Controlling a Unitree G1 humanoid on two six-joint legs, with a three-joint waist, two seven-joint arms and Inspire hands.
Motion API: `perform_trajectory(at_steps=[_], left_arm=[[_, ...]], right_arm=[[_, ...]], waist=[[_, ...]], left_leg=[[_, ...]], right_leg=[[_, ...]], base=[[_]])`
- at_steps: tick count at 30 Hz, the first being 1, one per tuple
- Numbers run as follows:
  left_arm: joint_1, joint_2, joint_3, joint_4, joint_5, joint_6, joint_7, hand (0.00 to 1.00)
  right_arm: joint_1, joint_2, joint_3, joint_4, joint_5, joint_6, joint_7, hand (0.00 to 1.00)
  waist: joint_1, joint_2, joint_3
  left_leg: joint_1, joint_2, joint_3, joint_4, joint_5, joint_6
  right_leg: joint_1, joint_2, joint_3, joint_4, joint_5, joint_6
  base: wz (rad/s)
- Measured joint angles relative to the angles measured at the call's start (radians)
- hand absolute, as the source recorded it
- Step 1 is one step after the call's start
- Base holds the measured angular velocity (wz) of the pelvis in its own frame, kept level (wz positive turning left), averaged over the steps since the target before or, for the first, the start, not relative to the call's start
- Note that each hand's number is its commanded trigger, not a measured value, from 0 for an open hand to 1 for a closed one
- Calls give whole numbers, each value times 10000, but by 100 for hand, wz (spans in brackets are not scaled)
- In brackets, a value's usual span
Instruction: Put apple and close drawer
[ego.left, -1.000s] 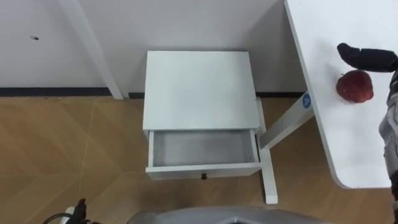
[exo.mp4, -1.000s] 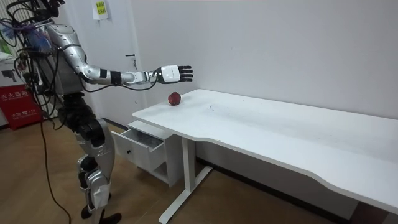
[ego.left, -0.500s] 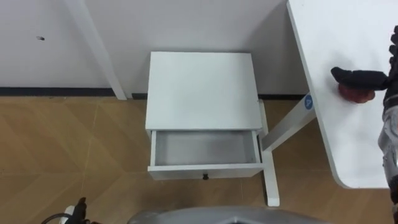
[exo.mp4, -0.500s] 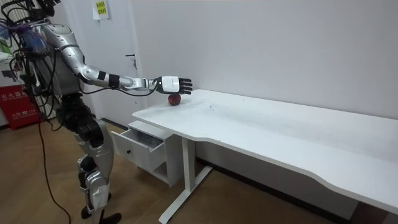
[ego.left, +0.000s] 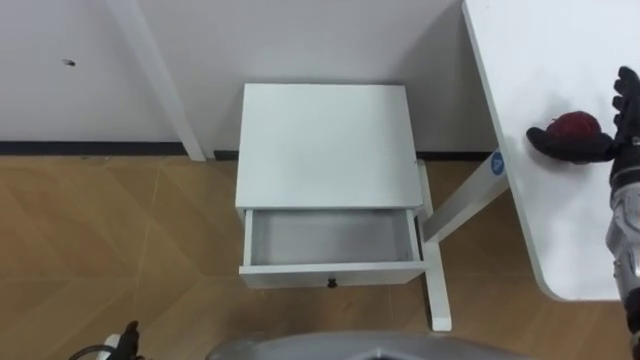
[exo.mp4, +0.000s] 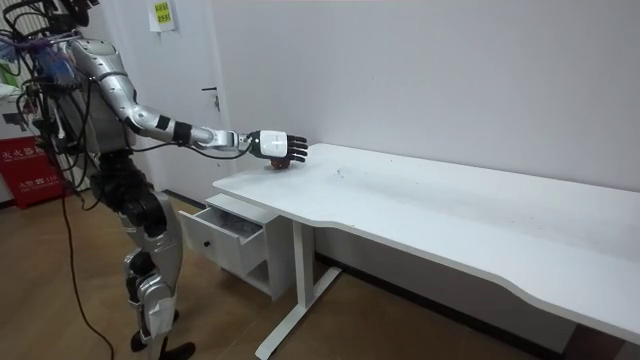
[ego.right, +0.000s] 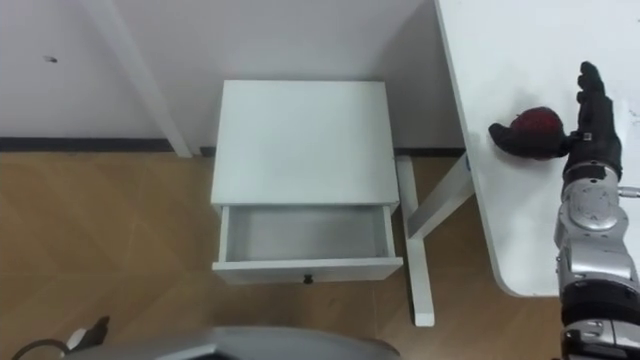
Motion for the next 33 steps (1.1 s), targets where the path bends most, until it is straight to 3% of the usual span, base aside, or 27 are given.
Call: perform_trajectory(at_steps=[16, 17, 19, 27, 28, 33], left_arm=[[4, 19, -6, 80, -19, -16, 33, 0], [4, 20, -6, 83, -19, -16, 33, 0], [9, 30, -10, 94, -19, -18, 41, 0], [29, 33, -12, 326, -23, -18, 55, 0], [20, 31, -14, 421, -22, -18, 54, 0], [39, 30, -17, 526, -22, -10, 51, 0]], right_arm=[[138, 1, 142, 796, -128, -111, 124, 0], [141, 1, 142, 796, -129, -112, 122, 54], [171, 1, 167, 1020, -124, -308, 104, 100], [183, -14, 86, 1532, -134, -654, -449, 100], [190, -15, 87, 1618, -229, -647, -479, 100], [216, -12, 88, 1649, -671, -652, -598, 100]], waist=[[12, -108, 39], [11, -107, 38], [8, -108, 35], [-5, -129, -5], [-4, -123, -58], [-7, -63, -66]], left_leg=[[55, -17, -186, 40, 2, -2], [55, -16, -188, 43, 2, -2], [46, -16, -229, 83, 1, -2], [130, -12, -271, 124, -1, -5], [139, -7, -271, 124, -1, -5], [165, -7, -267, 136, -1, -5]], right_leg=[[165, 0, -241, -9, 4, 0], [167, 1, -242, -8, 4, 0], [194, 3, -255, -7, 4, 0], [333, 12, -296, -24, 4, 0], [341, 15, -293, -18, 4, 0], [375, 19, -263, -5, 4, -1]], base=[[3], [0], [5], [1], [0], [0]])
